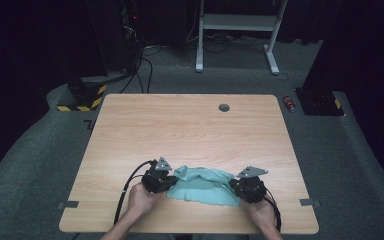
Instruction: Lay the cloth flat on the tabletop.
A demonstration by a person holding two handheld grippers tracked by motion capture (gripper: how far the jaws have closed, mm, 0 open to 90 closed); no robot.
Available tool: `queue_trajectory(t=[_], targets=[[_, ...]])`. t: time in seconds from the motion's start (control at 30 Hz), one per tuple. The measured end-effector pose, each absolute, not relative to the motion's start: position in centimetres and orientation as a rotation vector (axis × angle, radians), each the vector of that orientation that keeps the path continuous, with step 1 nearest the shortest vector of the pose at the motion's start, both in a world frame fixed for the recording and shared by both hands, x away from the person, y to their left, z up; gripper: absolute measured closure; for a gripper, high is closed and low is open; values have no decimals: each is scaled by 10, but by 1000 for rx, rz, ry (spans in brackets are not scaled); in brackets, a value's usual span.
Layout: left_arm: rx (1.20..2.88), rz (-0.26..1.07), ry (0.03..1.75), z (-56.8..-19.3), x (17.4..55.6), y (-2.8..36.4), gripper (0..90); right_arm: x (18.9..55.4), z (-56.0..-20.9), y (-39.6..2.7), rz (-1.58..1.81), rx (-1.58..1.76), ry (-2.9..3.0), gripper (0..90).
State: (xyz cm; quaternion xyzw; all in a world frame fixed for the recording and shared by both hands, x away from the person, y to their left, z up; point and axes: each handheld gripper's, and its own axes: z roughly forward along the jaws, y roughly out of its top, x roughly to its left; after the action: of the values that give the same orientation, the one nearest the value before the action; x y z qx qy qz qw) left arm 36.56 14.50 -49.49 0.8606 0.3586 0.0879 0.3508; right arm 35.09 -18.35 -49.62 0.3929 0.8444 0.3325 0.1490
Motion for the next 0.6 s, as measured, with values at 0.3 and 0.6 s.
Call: queue_trajectory(t=[0.3,0.6], targets=[[2156,251,925,-481,370,141,703,368,-481,-175,1001,1159,2387,711],[2180,254,972,-493,376,131,665,376,-495,-165,944,1162,2452,888]])
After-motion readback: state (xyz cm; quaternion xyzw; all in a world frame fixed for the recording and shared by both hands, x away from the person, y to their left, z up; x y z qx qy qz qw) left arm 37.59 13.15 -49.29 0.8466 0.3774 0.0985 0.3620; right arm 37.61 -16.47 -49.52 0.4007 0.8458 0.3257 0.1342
